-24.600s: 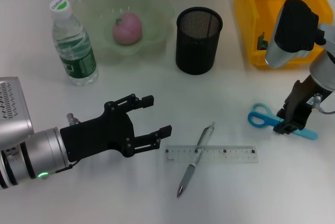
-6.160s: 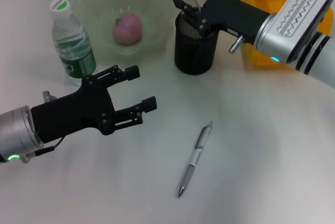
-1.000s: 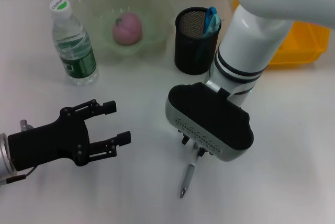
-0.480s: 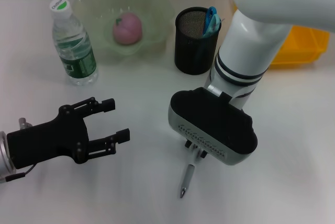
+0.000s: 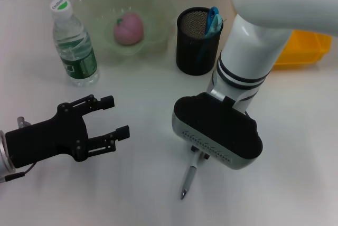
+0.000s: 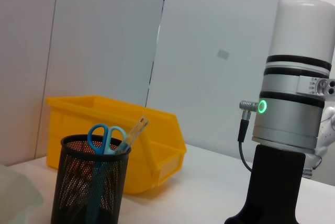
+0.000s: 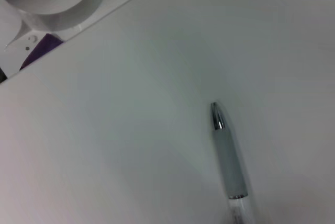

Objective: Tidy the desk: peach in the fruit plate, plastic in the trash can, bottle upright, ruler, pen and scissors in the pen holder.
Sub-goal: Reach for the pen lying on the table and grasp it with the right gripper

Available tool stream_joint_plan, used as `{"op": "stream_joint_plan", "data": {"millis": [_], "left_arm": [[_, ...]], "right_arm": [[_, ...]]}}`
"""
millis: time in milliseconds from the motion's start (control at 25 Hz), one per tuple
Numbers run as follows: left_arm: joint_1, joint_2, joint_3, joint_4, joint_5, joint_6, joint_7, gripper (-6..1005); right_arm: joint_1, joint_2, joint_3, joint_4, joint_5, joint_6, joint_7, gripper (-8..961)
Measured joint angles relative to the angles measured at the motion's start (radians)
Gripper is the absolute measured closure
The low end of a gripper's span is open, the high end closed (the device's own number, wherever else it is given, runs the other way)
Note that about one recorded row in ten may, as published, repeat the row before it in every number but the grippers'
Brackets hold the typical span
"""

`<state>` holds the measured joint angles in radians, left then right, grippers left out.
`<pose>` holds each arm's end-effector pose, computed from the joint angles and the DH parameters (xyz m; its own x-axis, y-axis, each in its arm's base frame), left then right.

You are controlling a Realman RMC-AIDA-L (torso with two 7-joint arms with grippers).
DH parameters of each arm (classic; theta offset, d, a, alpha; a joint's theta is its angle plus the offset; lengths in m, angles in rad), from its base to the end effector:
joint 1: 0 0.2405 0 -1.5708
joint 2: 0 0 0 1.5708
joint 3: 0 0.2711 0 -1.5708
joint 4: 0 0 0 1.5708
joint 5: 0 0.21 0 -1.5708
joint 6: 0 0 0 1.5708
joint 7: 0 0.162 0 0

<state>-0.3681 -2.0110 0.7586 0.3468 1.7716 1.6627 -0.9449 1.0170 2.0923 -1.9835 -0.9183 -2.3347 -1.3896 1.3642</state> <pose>-0.3099 0.2691 -0.0326 0.7293 0.2154 0.6494 0.4116 -0.8963 -0.1649 0.1326 0.3411 -0.1448 0.4555 0.8321 0.3164 0.6513 -0.5537 0.5189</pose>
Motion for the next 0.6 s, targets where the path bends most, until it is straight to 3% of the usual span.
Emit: {"op": "stream_joint_plan", "data": {"millis": [200, 600], "left_arm": [[0.000, 0.000, -0.001, 0.001, 0.000, 0.000, 0.000, 202], [0.000, -0.003, -0.001, 0.001, 0.000, -0.012, 0.004, 202]], "right_arm": [[0.001, 0.000, -0.005, -0.001, -0.002, -0.006, -0.001, 721], [0.007, 0.000, -0.006, 0.003, -0.003, -0.002, -0.002, 800]]}}
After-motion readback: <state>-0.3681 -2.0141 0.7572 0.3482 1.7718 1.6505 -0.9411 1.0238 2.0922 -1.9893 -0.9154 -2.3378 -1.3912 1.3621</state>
